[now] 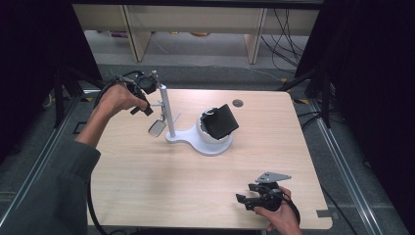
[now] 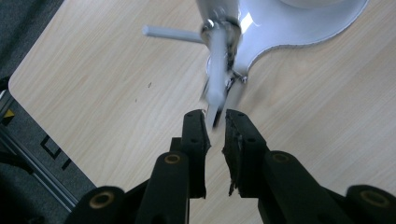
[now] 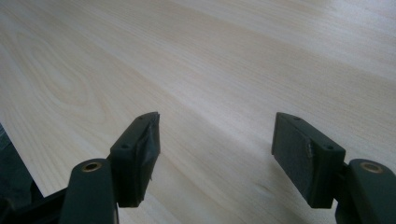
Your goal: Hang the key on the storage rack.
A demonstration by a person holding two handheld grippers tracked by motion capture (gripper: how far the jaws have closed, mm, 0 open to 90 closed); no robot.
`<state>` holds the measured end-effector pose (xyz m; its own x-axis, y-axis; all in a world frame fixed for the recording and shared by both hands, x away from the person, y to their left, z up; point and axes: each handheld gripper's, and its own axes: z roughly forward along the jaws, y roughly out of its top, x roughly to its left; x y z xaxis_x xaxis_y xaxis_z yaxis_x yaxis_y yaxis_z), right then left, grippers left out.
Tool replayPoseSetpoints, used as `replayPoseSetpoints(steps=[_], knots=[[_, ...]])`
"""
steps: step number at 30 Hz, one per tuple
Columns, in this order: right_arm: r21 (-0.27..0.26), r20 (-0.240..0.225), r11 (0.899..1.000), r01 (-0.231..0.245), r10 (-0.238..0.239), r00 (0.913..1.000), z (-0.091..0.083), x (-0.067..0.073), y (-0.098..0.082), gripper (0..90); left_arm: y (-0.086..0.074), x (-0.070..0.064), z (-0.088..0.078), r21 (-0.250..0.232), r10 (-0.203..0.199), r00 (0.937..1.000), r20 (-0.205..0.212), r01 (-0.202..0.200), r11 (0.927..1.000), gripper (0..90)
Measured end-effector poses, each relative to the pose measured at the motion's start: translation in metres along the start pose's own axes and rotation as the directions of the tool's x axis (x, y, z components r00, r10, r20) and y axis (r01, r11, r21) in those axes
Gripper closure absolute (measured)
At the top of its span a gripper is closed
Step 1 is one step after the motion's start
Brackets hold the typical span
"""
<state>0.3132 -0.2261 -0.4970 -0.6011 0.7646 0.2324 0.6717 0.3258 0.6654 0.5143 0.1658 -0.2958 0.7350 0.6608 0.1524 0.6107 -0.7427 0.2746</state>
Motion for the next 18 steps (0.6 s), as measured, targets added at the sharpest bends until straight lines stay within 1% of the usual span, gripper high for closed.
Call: replayPoseSetpoints(steps=[1,3,6,7,8,9,11,12,13,14,15,16,17,18], knots=[[0.001,0.001,1.0,-0.002,0.002,1.0,0.0,0.0,0.0,33.4,0.0,-0.001,0.0,-0.002,-0.005,1.0,-0.004,0.005,1.0,77.1],[0.004,-0.004,1.0,-0.009,0.009,1.0,0.0,0.001,0.0,33.4,-0.001,-0.001,-0.001,0.0,-0.004,1.0,0.002,0.004,1.0,75.6],[0.001,0.0,1.0,-0.002,0.002,1.0,0.0,0.0,0.0,33.4,-0.003,0.0,-0.002,0.007,-0.001,1.0,0.001,0.001,1.0,74.2],[0.0,0.0,1.0,-0.003,0.003,1.0,0.0,0.0,0.0,33.4,-0.003,-0.001,-0.002,0.0,-0.006,1.0,0.0,0.006,1.0,74.2],[0.001,-0.002,1.0,-0.006,0.006,1.0,0.0,0.001,0.0,33.4,-0.004,0.0,-0.002,0.006,-0.004,1.0,0.002,0.004,1.0,73.7],[0.009,-0.006,1.0,-0.027,0.027,0.9996,0.0,0.002,0.0,33.4,-0.004,-0.001,-0.003,0.008,-0.006,1.0,0.005,0.006,0.9999,72.3],[0.0,-0.001,1.0,-0.021,0.021,0.9998,0.001,0.001,0.0,33.4,-0.006,-0.001,-0.004,0.005,-0.007,0.9999,0.008,0.007,1.0,72.1],[-0.011,0.001,1.0,-0.004,0.004,1.0,0.001,0.0,0.0,33.4,-0.006,-0.001,-0.004,0.013,-0.004,0.9999,0.013,0.003,0.9999,72.0],[-0.009,0.003,1.0,-0.008,0.008,1.0,0.001,0.0,0.0,33.4,-0.007,-0.002,-0.004,0.01,-0.006,0.9999,0.01,0.006,0.9999,71.6],[-0.016,-0.003,1.0,-0.021,0.021,0.9998,0.001,0.0,-0.001,33.5,-0.008,-0.001,-0.004,0.011,-0.002,0.9999,0.012,0.002,0.9999,71.3],[0.01,0.001,1.0,-0.026,0.026,0.9997,-0.001,0.001,0.0,33.4,-0.009,-0.002,-0.004,0.008,-0.002,0.9999,0.016,0.002,1.0,70.9],[0.0,-0.006,1.0,-0.016,0.016,0.9999,0.0,-0.001,0.0,33.4,-0.01,-0.003,-0.005,0.006,0.004,0.9998,0.019,-0.004,1.0,70.1],[-0.003,-0.001,1.0,-0.005,0.005,1.0,0.0,-0.002,0.0,33.5,-0.012,-0.004,-0.004,-0.009,-0.008,0.9996,0.027,0.008,0.9999,69.1],[-0.006,0.002,1.0,-0.017,0.017,0.9999,0.0,-0.001,0.0,33.4,-0.013,-0.004,-0.005,-0.003,0.0,0.9995,0.032,0.0,1.0,68.3]])
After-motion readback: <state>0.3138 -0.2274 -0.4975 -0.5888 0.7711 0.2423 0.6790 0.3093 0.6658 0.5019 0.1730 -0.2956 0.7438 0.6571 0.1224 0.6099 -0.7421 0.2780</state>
